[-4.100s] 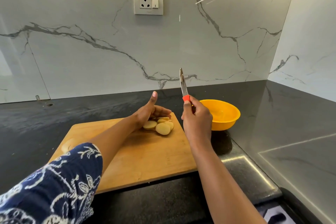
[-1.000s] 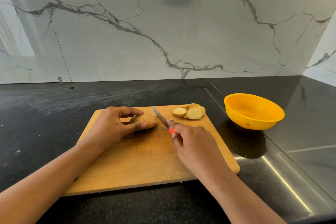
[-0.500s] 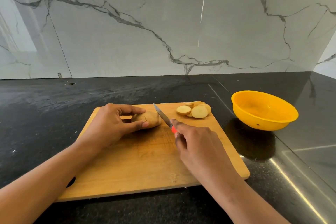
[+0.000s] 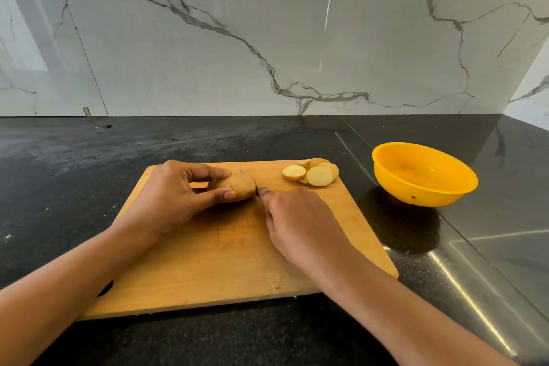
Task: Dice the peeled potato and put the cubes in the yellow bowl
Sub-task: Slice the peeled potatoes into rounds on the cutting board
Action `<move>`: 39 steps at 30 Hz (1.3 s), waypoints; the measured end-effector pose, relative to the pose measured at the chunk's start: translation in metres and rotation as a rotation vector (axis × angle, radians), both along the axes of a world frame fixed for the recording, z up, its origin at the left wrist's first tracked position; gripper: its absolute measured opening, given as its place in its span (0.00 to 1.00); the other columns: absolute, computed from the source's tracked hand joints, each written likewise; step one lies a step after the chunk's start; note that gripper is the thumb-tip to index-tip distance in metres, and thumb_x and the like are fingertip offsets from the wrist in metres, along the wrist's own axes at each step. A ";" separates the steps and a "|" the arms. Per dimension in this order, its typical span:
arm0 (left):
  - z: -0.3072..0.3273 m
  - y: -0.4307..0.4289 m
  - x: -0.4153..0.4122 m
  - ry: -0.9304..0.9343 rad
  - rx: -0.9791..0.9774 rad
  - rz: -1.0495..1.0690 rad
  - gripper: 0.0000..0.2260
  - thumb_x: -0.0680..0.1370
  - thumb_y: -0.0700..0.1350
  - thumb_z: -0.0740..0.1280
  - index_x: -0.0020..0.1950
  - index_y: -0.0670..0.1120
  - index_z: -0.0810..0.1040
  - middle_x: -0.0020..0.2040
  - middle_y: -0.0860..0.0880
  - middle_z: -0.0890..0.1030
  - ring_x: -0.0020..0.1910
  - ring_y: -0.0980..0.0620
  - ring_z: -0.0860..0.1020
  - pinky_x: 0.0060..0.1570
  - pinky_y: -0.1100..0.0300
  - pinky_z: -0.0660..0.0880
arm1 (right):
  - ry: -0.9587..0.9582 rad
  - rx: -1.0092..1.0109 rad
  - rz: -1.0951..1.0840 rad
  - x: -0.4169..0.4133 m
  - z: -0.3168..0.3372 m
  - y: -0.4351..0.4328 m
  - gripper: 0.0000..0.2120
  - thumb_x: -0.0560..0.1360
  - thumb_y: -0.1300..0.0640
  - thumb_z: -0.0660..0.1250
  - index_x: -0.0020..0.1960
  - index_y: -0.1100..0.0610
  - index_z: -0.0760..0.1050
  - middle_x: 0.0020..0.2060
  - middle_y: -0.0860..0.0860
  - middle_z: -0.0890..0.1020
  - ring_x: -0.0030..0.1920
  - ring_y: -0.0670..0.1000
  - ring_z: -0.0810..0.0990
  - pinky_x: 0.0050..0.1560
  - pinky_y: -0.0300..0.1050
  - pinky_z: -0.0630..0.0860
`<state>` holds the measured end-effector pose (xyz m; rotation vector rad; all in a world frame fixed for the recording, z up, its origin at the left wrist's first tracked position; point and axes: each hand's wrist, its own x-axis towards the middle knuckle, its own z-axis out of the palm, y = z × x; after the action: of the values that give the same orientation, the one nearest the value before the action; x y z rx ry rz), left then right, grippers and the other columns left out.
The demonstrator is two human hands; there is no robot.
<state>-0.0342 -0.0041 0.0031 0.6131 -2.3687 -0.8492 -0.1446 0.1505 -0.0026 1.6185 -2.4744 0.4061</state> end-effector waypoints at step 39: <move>-0.003 -0.005 0.002 0.010 0.115 -0.063 0.20 0.59 0.55 0.75 0.50 0.57 0.80 0.48 0.59 0.82 0.49 0.72 0.76 0.41 0.81 0.69 | -0.054 -0.173 -0.151 -0.002 0.007 0.036 0.21 0.82 0.50 0.54 0.75 0.45 0.60 0.54 0.45 0.80 0.46 0.45 0.76 0.41 0.37 0.70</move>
<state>-0.0321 -0.0090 -0.0003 0.5811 -2.3533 -1.0192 -0.1463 0.1861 0.0048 1.3626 -2.5003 0.6303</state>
